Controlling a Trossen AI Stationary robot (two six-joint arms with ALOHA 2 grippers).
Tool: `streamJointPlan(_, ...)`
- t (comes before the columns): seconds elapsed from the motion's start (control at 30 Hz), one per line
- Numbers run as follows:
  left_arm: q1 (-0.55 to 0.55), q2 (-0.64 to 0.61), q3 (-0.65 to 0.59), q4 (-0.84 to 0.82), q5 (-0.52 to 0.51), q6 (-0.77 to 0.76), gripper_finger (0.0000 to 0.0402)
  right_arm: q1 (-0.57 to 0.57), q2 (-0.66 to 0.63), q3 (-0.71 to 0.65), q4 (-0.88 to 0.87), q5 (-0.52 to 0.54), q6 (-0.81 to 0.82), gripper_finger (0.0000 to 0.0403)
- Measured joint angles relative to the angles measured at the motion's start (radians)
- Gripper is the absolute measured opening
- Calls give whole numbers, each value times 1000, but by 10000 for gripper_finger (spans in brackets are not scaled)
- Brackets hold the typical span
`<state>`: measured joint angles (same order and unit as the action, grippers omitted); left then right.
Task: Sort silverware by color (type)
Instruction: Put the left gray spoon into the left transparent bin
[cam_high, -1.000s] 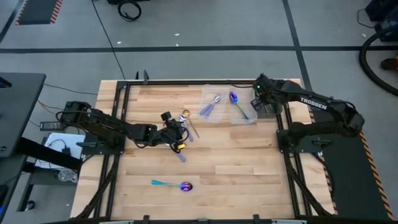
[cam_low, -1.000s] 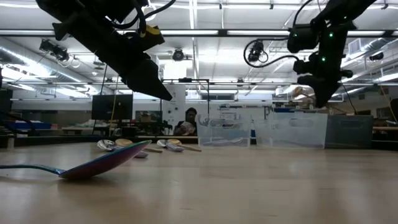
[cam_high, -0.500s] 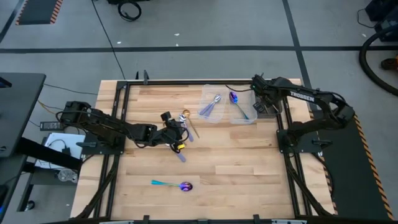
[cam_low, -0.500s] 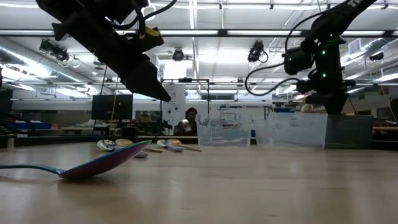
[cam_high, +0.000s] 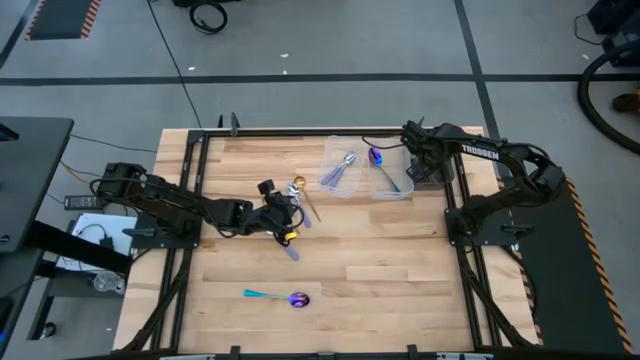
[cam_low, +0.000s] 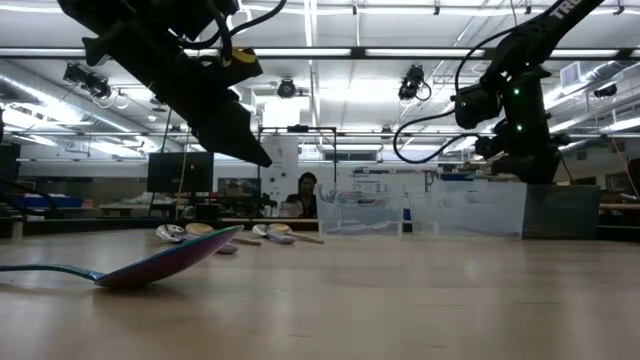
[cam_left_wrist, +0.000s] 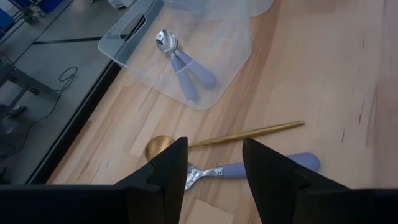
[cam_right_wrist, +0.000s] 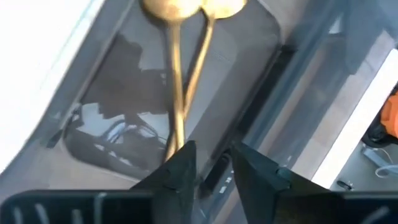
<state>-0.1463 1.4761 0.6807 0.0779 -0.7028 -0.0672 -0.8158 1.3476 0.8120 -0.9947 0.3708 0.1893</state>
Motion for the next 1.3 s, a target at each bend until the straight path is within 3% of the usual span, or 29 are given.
streamJointPlan(0.13, 0, 0, 0, -40, 21, 0, 160, 0, 0, 0, 2, -21, -10, 144)
streamJointPlan(0.33, 46, 0, 0, -116, 220, -32, 160, 3, -35, 0, 3, -38, -29, 160)
streamJointPlan(0.47, 61, 0, 0, -165, 348, -34, 160, 10, -100, 0, 21, -52, -36, 158)
streamJointPlan(0.67, 51, 0, 0, -228, 413, -22, 160, 51, -241, 0, 156, -51, -60, 158)
streamJointPlan(0.97, 56, 0, 1, -301, 536, -18, 160, 153, -362, 0, 283, -120, -91, 158)
streamJointPlan(1.1, 55, 0, 1, -309, 619, 46, 160, 231, -363, 0, 316, -137, -82, 158)
streamJointPlan(1.3, 62, 0, 1, -363, 630, 185, 160, 367, -333, 0, 377, -138, -81, 156)
